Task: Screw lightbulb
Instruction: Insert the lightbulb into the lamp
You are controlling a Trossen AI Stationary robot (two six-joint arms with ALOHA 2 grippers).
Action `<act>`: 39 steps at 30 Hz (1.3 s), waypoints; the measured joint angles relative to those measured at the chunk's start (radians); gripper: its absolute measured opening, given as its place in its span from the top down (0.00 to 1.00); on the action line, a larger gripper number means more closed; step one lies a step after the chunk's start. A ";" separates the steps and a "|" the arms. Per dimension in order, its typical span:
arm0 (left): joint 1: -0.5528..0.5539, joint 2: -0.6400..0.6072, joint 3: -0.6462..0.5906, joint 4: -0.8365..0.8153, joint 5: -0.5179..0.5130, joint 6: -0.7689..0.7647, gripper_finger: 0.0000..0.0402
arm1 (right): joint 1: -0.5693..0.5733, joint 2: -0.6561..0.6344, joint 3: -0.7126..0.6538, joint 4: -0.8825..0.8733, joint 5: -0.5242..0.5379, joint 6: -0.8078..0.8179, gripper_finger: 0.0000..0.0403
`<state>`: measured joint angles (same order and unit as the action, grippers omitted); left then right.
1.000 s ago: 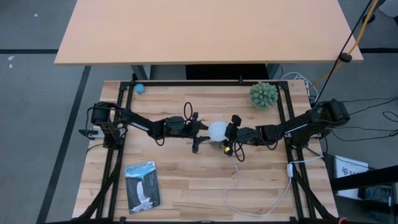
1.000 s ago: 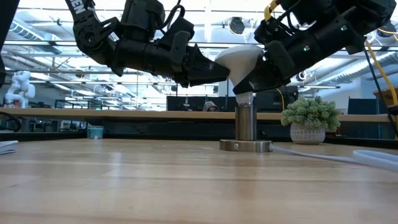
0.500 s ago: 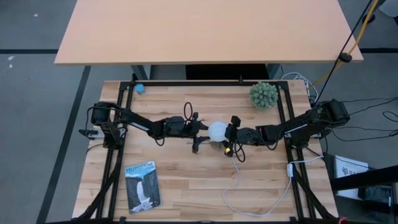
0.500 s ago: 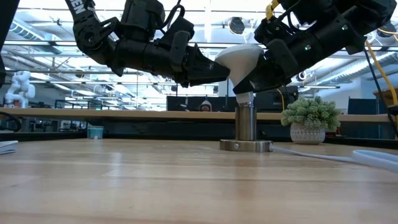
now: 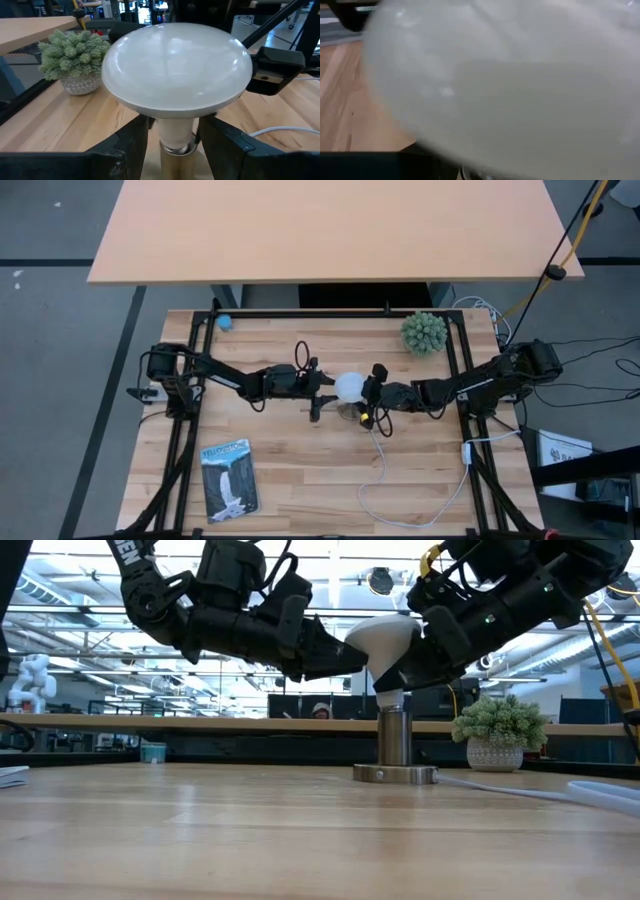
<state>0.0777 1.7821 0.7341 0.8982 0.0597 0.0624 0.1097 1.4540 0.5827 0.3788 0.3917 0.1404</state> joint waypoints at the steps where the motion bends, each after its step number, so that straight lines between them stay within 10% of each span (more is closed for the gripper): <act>1: 0.003 0.000 0.000 0.000 0.000 0.000 0.55 | 0.000 0.000 0.000 -0.006 0.000 0.002 0.51; 39: -0.002 0.000 0.000 -0.037 0.013 -0.011 0.55 | 0.003 -0.154 0.001 -0.248 -0.111 0.059 0.51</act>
<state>0.0753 1.7821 0.7345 0.8616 0.0723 0.0517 0.1131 1.2999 0.5838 0.1311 0.2810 0.1997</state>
